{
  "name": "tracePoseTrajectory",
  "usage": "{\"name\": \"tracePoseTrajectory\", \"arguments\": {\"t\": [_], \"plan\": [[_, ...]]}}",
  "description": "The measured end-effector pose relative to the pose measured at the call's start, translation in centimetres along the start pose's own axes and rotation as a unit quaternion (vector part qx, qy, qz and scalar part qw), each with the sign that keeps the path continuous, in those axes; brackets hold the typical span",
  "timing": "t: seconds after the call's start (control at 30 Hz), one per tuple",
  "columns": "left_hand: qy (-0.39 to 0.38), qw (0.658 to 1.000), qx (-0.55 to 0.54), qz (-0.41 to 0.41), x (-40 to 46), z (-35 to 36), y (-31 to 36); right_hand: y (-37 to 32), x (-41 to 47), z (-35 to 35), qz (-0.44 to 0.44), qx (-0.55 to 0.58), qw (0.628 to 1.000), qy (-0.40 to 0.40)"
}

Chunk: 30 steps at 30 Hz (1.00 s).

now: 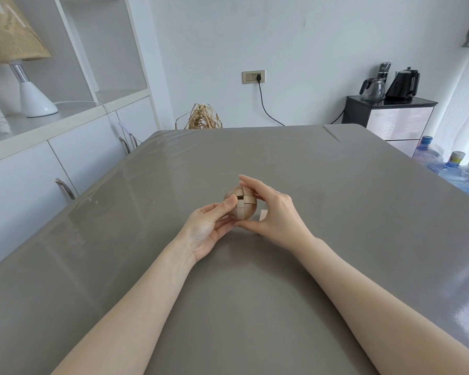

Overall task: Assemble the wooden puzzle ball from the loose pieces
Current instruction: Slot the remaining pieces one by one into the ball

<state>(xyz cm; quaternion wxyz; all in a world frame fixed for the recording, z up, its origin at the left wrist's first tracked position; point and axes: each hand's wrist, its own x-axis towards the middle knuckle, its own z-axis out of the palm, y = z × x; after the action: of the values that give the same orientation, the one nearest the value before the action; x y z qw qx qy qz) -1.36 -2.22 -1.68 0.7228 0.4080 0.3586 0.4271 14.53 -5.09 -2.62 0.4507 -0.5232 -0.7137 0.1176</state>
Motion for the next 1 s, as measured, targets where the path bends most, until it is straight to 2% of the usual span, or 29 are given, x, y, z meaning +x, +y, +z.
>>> {"name": "tracePoseTrajectory", "arguments": {"t": [0.3, 0.67, 1.0], "plan": [[0.018, 0.999, 0.026, -0.004, -0.28, 0.26, 0.17, 0.25, -0.34, 0.19, -0.008, -0.018, 1.0, -0.011], [0.023, 0.998, 0.049, 0.016, -0.27, 0.44, 0.41, -0.42, -0.05, 0.62, 0.019, 0.047, 0.998, 0.026], [0.009, 0.998, 0.057, 0.021, -0.07, 0.01, 0.07, 0.0, -0.06, 0.39, 0.02, 0.04, 0.999, -0.015]]}}
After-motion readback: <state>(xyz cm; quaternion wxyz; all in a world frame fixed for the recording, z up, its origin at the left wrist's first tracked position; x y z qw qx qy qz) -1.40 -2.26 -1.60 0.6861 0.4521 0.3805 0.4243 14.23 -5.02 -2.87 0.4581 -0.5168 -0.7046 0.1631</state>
